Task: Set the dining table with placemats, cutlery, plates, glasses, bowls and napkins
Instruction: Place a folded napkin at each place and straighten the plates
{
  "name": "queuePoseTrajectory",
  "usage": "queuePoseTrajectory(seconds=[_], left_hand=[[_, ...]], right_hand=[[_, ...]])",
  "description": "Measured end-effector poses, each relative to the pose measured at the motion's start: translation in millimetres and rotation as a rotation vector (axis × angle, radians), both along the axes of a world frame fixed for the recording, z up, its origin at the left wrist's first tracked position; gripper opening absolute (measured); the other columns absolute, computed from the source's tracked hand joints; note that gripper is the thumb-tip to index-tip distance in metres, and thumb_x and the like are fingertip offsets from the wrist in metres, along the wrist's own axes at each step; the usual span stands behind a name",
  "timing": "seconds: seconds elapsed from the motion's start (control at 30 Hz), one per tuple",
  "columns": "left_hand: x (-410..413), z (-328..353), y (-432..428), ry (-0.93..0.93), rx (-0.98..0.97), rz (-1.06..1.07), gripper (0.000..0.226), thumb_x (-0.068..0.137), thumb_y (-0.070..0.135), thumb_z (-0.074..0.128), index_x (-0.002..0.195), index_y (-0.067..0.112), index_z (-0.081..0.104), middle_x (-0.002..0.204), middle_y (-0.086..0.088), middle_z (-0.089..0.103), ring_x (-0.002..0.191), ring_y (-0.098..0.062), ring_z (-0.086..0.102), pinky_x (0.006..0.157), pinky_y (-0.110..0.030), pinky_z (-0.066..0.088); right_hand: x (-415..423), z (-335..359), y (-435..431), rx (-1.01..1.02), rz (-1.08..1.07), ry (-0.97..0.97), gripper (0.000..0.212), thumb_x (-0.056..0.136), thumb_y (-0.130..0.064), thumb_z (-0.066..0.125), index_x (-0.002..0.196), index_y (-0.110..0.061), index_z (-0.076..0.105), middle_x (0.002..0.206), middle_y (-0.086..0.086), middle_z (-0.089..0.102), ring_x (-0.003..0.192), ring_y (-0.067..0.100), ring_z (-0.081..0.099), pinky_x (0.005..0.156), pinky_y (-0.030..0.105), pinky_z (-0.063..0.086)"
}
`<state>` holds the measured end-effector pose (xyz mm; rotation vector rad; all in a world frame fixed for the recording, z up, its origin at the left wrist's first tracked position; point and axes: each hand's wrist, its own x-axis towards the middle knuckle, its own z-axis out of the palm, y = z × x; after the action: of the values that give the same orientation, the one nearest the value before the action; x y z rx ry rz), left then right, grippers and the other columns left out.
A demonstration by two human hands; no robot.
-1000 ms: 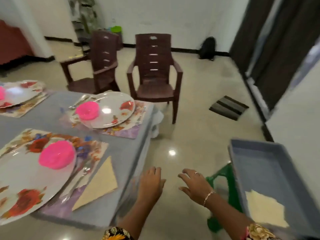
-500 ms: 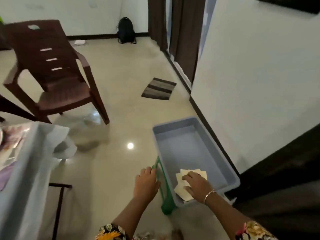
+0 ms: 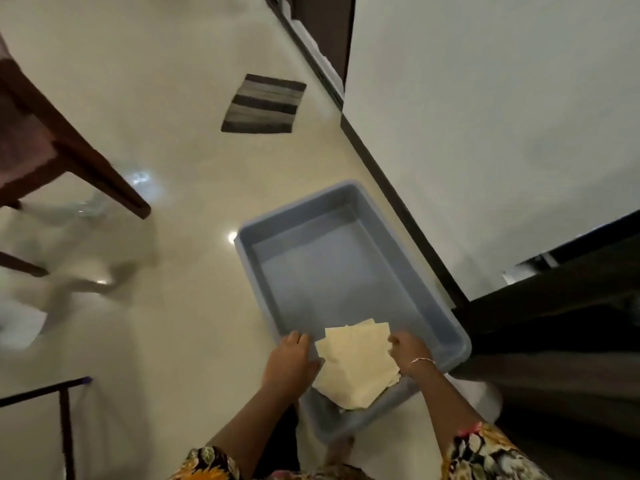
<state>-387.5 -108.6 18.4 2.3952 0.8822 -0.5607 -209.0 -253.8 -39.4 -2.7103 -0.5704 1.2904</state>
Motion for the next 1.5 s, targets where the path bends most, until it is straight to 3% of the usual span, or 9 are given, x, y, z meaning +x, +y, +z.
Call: queuePoseTrajectory(seconds=[0.33,0.47,0.57,0.83,1.0,1.23,1.37,1.43,1.5], left_hand=[[38.9,-53.9,30.4,0.039,-0.148,-0.023,0.044,0.095,0.037,0.048,0.134,0.017,0.041,0.137,0.0,0.043,0.124,-0.018,0.042,0.098,-0.026,0.038],[44.6,-57.1,34.8,0.031,-0.159,-0.041,0.045,0.095,0.038,0.048,0.135,0.017,0.04,0.139,0.0,0.042,0.126,-0.017,0.041,0.097,-0.024,0.037],[47.5,-60.0,36.0,0.028,-0.166,-0.052,0.044,0.095,0.038,0.048,0.133,0.017,0.042,0.137,0.0,0.044,0.124,-0.017,0.042,0.096,-0.024,0.038],[45.2,-62.3,35.5,-0.001,-0.152,0.005,0.042,0.094,0.038,0.051,0.129,0.017,0.045,0.134,-0.001,0.047,0.12,-0.018,0.046,0.095,-0.025,0.04],[40.5,-42.7,34.8,-0.047,-0.154,0.098,0.039,0.093,0.036,0.054,0.126,0.017,0.048,0.131,-0.001,0.049,0.118,-0.018,0.048,0.095,-0.024,0.041],[25.2,20.9,34.6,-0.277,-0.223,0.286,0.044,0.083,0.025,0.069,0.122,0.016,0.052,0.122,-0.003,0.053,0.11,-0.014,0.05,0.084,-0.018,0.038],[13.1,76.5,39.1,-0.487,-0.258,0.332,0.075,0.076,0.023,0.076,0.139,0.021,0.036,0.138,0.0,0.041,0.126,-0.014,0.039,0.1,-0.024,0.034],[4.2,105.1,43.1,-0.586,-0.277,0.312,0.093,0.072,0.026,0.08,0.146,0.026,0.024,0.14,0.008,0.032,0.129,-0.009,0.03,0.105,-0.026,0.028],[-6.1,132.8,46.5,-0.643,-0.318,0.303,0.088,0.07,0.025,0.081,0.141,0.031,0.03,0.137,0.011,0.032,0.126,-0.005,0.029,0.106,-0.024,0.027]], right_hand=[[20.0,-61.1,31.5,0.043,-0.476,-0.025,0.031,0.076,-0.001,0.062,0.104,-0.013,0.058,0.111,0.01,0.063,0.101,0.033,0.059,0.085,0.033,0.047],[4.3,-55.4,28.2,0.044,-0.239,-0.197,0.025,0.084,-0.016,0.063,0.108,-0.017,0.057,0.116,0.003,0.058,0.105,0.026,0.054,0.08,0.029,0.042],[-13.4,-58.2,28.0,0.045,0.028,-0.106,0.032,0.086,-0.027,0.062,0.116,-0.022,0.053,0.121,-0.001,0.055,0.11,0.022,0.05,0.089,0.029,0.039],[-21.5,-53.6,36.3,-0.108,0.182,-0.116,0.028,0.088,-0.034,0.055,0.114,-0.024,0.058,0.122,0.0,0.053,0.117,0.023,0.046,0.098,0.032,0.033],[-0.2,-5.2,43.1,0.048,0.176,-0.031,0.004,0.083,-0.024,0.057,0.084,-0.023,0.054,0.099,0.007,0.067,0.099,0.028,0.059,0.08,0.028,0.039],[5.0,111.9,60.6,0.26,0.242,-0.094,0.02,0.085,-0.019,0.058,0.069,-0.022,0.045,0.072,-0.003,0.056,0.073,0.017,0.049,0.05,0.02,0.028],[-12.7,188.5,77.1,0.385,0.401,-0.049,0.036,0.08,-0.016,0.063,0.06,-0.028,0.036,0.065,-0.005,0.046,0.074,0.019,0.049,0.055,0.027,0.03],[-24.0,231.3,85.8,0.426,0.537,-0.016,0.028,0.08,-0.017,0.067,0.066,-0.025,0.043,0.077,0.0,0.052,0.076,0.016,0.048,0.06,0.026,0.032],[-30.4,268.5,95.9,0.45,0.642,0.012,0.02,0.079,-0.017,0.068,0.073,-0.018,0.049,0.079,0.002,0.053,0.075,0.015,0.048,0.063,0.026,0.031]])
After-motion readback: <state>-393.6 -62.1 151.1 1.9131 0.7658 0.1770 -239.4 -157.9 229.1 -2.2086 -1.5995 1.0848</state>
